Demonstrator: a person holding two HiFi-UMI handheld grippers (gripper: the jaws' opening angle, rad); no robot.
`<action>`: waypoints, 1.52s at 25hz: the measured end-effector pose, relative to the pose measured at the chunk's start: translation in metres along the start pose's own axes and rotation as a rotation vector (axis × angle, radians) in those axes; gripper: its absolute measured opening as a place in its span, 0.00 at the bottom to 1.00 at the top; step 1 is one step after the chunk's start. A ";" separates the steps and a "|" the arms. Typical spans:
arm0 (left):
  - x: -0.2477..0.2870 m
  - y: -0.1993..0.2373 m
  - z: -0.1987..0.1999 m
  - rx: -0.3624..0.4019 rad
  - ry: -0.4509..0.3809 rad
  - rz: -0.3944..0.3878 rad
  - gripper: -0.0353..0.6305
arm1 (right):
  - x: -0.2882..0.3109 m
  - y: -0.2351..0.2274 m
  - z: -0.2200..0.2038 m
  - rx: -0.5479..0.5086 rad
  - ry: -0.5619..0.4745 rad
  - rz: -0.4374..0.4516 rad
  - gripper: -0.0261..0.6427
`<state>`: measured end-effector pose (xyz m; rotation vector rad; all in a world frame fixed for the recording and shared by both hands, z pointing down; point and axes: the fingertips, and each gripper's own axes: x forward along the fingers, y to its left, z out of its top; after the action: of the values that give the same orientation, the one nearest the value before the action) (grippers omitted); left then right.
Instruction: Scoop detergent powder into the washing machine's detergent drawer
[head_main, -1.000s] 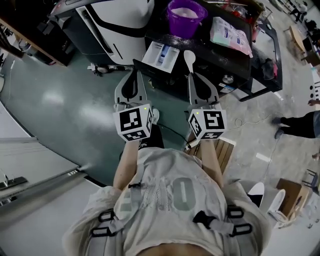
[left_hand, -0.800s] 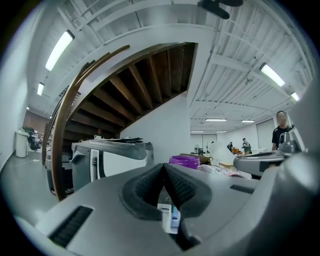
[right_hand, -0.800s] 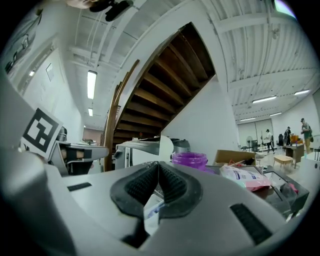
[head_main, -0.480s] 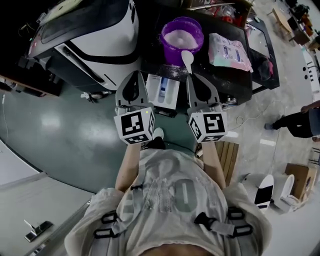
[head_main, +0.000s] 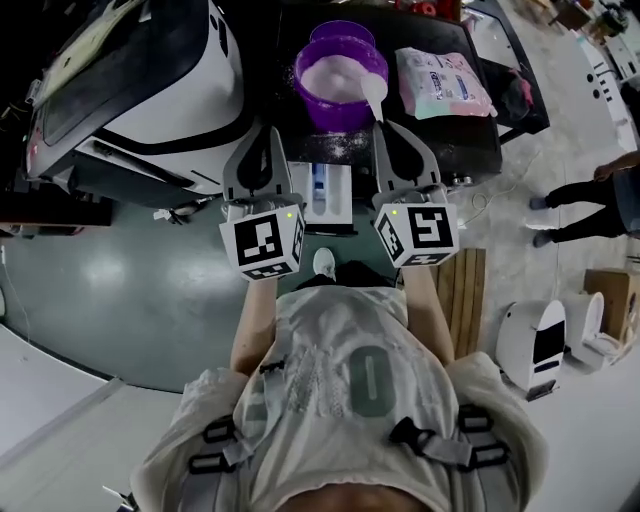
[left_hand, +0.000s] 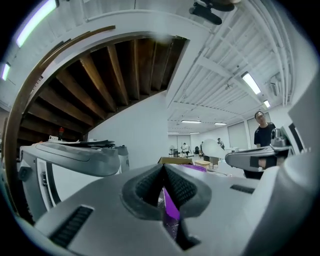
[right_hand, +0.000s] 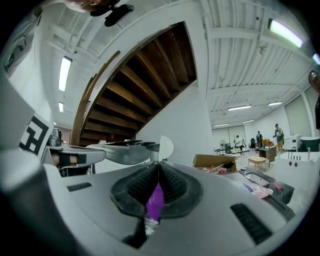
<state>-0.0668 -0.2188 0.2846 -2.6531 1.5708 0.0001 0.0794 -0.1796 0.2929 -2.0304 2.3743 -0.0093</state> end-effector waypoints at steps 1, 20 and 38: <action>0.002 -0.003 0.002 0.006 -0.005 -0.011 0.08 | -0.001 -0.004 0.000 0.007 -0.001 -0.013 0.05; 0.030 -0.030 0.015 0.015 -0.024 -0.032 0.08 | 0.009 -0.043 -0.005 0.118 0.021 0.006 0.06; 0.096 0.002 0.031 0.029 0.033 0.023 0.08 | 0.076 -0.069 0.016 0.073 0.183 0.092 0.06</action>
<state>-0.0214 -0.3018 0.2503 -2.6259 1.5985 -0.0655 0.1360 -0.2656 0.2774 -1.9641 2.5289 -0.2883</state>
